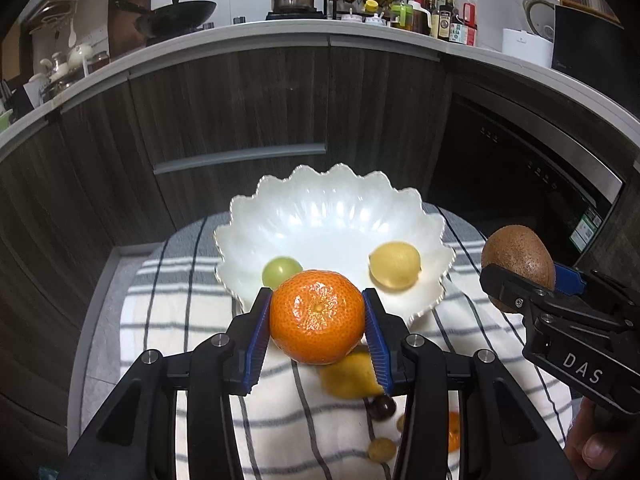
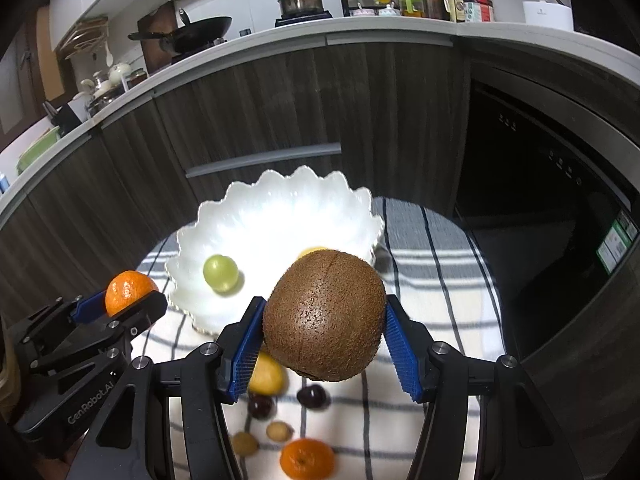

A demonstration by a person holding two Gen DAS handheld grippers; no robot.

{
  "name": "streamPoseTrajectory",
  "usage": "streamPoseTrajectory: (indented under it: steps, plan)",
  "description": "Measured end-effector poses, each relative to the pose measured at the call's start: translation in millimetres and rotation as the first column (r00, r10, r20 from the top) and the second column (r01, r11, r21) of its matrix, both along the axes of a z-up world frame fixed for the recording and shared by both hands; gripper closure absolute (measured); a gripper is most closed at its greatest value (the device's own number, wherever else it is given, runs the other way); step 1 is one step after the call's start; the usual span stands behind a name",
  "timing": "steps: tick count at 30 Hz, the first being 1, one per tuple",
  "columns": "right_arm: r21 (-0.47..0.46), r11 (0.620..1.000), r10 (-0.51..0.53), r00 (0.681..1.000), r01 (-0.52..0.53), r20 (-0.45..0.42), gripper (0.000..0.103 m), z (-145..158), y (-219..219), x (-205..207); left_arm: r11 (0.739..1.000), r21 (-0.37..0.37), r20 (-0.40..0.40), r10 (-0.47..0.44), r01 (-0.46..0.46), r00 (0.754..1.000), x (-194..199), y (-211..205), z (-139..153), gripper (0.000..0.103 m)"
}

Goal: Organize fruits
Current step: 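Carry the tangerine and kiwi over the white bowl with both tools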

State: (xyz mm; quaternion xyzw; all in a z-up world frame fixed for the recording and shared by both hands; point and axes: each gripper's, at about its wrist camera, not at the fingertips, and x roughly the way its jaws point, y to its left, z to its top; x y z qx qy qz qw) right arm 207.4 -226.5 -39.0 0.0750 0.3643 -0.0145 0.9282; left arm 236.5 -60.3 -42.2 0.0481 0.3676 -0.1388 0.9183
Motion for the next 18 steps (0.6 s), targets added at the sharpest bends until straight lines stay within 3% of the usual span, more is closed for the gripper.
streamPoseTrajectory:
  steps: [18]
  plan:
    - [-0.006, 1.0, 0.01, 1.0, -0.01, -0.008, 0.045, -4.6, -4.6, 88.3, 1.0, 0.019, -0.005, 0.003, -0.003, 1.0, 89.4, -9.7, -13.0, 0.06]
